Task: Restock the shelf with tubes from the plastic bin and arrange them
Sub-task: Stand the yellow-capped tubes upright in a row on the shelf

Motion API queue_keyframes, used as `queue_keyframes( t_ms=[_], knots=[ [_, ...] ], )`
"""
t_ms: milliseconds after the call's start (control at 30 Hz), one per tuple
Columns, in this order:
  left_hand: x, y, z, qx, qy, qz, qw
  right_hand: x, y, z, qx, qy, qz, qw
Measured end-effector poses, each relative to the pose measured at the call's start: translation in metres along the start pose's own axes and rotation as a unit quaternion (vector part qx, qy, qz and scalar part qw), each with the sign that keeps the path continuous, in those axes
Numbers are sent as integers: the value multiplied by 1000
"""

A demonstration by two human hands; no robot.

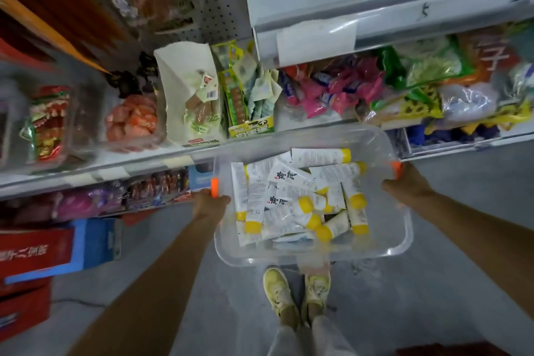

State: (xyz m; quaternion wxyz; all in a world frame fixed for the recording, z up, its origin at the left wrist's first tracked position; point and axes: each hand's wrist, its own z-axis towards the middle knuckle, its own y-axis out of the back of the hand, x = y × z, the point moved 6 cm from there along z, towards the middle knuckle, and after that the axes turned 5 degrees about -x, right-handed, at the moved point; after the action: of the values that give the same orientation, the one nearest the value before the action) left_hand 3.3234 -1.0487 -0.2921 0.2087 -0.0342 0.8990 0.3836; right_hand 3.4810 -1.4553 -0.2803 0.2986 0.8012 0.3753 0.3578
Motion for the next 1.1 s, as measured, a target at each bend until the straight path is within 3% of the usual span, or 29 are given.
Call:
queue_keyframes(
  t_ms=[67, 133, 200, 233, 300, 367, 467, 700, 800, 867, 967, 1033, 1100],
  knots=[
    [-12, 7, -18, -91, -77, 125, 985, 16, 7, -16, -94, 88, -102, 987],
    [-36, 9, -49, -202, -263, 210, 920, 46, 5, -41, -186, 241, -172, 937],
    [-50, -10, -78, -189, -423, 221, 858, 67, -16, -60, -197, 375, -196, 884],
    [-47, -24, -79, -138, -440, 217, 860, 71, -33, -65, -176, 426, -201, 864],
    [-32, -48, -69, -41, -368, 229, 900, 77, -70, -78, -100, 504, -203, 834],
    [-12, -63, -55, -2, -279, 281, 918, 78, -105, -93, -28, 557, -237, 796],
    [0, -74, -43, 27, -214, 282, 935, 79, -141, -98, 30, 540, -333, 772],
    [-10, -81, -38, 39, -207, 301, 930, 94, -164, -94, -8, 514, -407, 755],
    [-16, -71, -45, 42, -153, 238, 958, 99, -147, -106, 4, 512, -414, 753],
    [-20, -59, -51, 41, -103, 180, 977, 94, -129, -110, 28, 479, -411, 775],
    [-23, -36, -59, 70, -30, 63, 995, 84, -94, -112, 85, 357, -324, 872],
    [-25, -21, -69, 89, 21, -51, 994, 80, -70, -112, 108, 244, -208, 941],
    [-30, -7, -87, 107, 61, -146, 981, 79, -47, -114, 117, 138, -17, 983]
  ],
)
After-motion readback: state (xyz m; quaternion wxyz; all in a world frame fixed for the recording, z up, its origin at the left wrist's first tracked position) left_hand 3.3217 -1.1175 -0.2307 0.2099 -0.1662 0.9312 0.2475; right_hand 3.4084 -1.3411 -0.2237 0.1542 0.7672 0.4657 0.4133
